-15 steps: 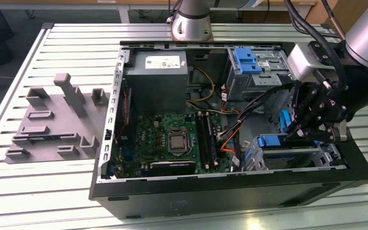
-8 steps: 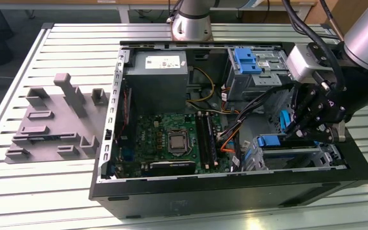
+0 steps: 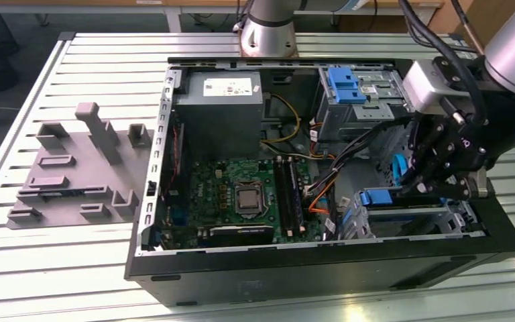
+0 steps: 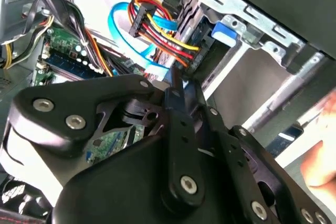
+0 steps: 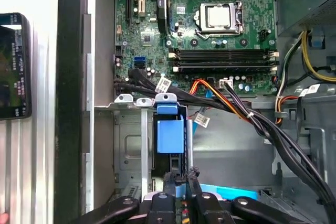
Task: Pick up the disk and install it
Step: 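Insert the second disk wire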
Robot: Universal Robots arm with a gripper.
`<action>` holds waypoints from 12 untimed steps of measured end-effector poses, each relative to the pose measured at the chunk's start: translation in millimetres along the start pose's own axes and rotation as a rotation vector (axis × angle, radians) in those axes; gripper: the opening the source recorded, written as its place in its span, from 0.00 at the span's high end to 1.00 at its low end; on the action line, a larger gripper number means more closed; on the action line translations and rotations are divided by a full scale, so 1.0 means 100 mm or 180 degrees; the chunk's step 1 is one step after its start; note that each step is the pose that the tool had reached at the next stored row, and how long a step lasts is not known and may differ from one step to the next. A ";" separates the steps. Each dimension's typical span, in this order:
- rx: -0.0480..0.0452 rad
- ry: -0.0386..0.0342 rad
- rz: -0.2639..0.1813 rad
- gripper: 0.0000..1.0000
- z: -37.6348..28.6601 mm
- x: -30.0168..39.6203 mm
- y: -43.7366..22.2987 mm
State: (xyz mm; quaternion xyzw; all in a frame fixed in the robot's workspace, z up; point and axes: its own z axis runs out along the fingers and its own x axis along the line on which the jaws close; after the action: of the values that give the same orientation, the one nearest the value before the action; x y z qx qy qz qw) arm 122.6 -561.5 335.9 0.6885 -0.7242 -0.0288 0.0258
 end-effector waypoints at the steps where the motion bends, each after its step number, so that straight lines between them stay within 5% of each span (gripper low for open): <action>1: 0.0000 0.0001 0.0000 0.77 -0.033 0.000 0.003; 4: 0.0000 0.0001 0.0000 0.77 -0.111 0.000 0.009; 8: 0.0000 0.0000 0.0000 0.78 -0.113 0.000 0.009; 10: 0.0000 0.0001 0.0000 0.89 -0.114 0.000 0.009; 12: 0.0000 0.0001 0.0000 0.89 -0.114 0.000 0.009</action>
State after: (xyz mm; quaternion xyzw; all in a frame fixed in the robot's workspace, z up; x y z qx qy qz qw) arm 122.5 -561.5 347.3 0.6885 -0.7242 -0.0287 0.0259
